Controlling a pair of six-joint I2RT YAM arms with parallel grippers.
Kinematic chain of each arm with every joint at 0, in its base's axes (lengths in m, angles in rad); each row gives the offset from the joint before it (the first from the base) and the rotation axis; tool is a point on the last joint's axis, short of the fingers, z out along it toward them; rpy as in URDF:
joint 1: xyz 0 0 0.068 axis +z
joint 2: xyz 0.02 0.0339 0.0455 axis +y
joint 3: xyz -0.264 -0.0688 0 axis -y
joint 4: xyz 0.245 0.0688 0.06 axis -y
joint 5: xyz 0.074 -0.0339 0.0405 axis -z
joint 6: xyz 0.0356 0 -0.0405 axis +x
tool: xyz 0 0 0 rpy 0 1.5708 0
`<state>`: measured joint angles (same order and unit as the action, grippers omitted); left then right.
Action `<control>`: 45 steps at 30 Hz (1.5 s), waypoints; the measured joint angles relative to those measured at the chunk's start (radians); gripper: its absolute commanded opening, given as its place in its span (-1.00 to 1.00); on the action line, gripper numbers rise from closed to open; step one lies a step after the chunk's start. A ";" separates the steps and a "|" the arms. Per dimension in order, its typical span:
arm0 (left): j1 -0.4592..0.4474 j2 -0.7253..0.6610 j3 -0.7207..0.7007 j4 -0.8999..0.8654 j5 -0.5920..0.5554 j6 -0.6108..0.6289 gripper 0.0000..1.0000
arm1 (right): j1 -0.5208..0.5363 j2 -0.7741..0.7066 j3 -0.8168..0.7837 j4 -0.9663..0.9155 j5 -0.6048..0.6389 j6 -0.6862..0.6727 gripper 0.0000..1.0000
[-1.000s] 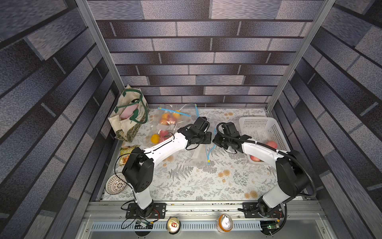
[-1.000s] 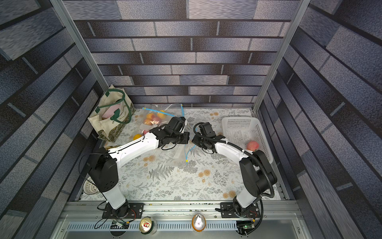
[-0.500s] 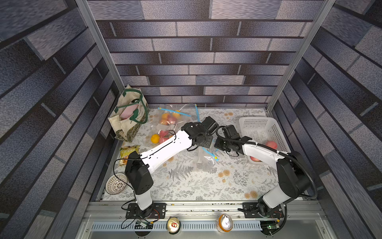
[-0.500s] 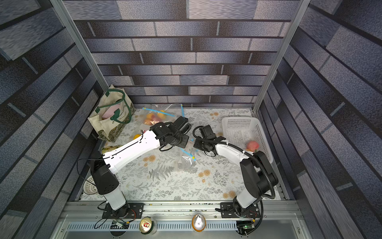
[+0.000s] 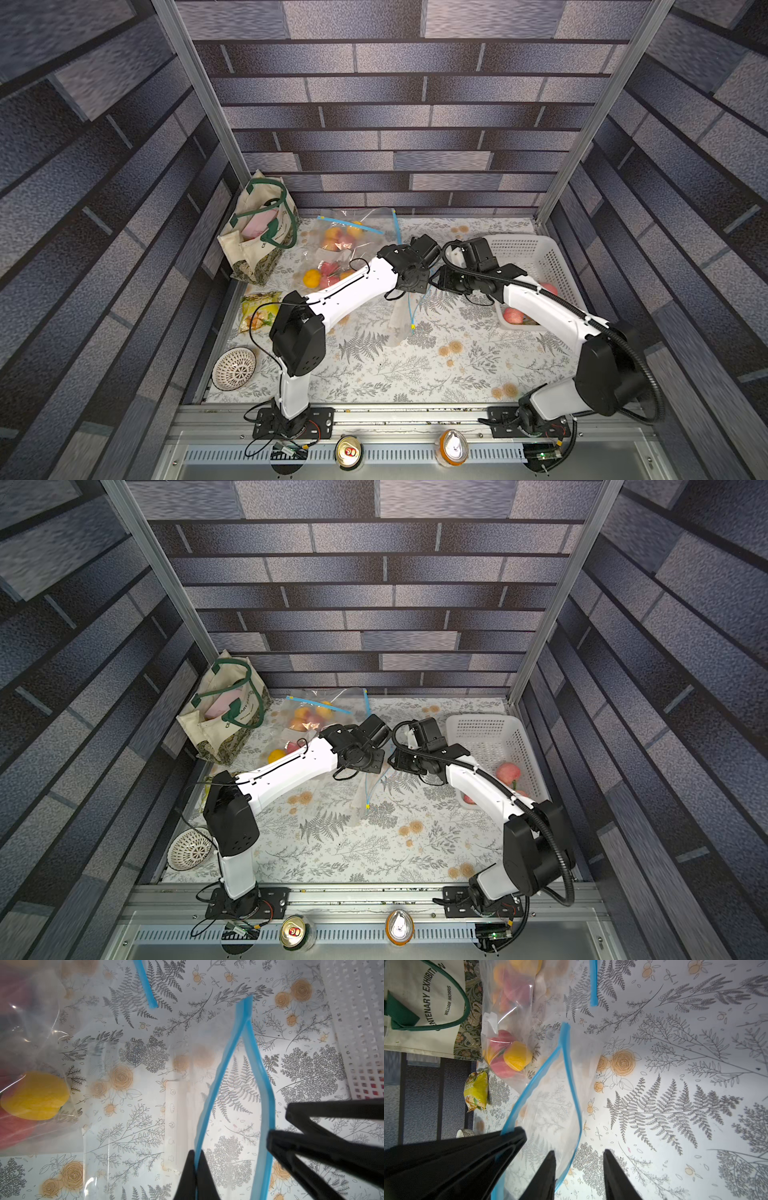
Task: Place the peach in a zip-top bag and seal the zipper
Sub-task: Open the zipper of the food storage bag at the center of the board, then pick up the peach from the basket.
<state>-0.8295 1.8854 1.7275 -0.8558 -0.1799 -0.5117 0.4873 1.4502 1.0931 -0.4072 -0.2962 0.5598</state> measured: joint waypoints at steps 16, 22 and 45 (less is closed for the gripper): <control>0.000 0.000 -0.007 0.078 0.051 -0.014 -1.00 | -0.545 -0.194 0.047 -0.376 0.271 -0.112 0.45; 0.000 0.000 -0.026 0.094 0.068 -0.013 -1.00 | -0.608 -0.095 0.025 -0.432 0.423 -0.174 0.50; 0.000 0.000 -0.053 0.135 0.098 -0.013 -1.00 | -0.750 0.103 -0.094 -0.268 0.358 -0.240 0.63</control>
<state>-0.8295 1.8858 1.6741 -0.7212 -0.0814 -0.5243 -0.2623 1.5532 0.9993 -0.6754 0.0620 0.3202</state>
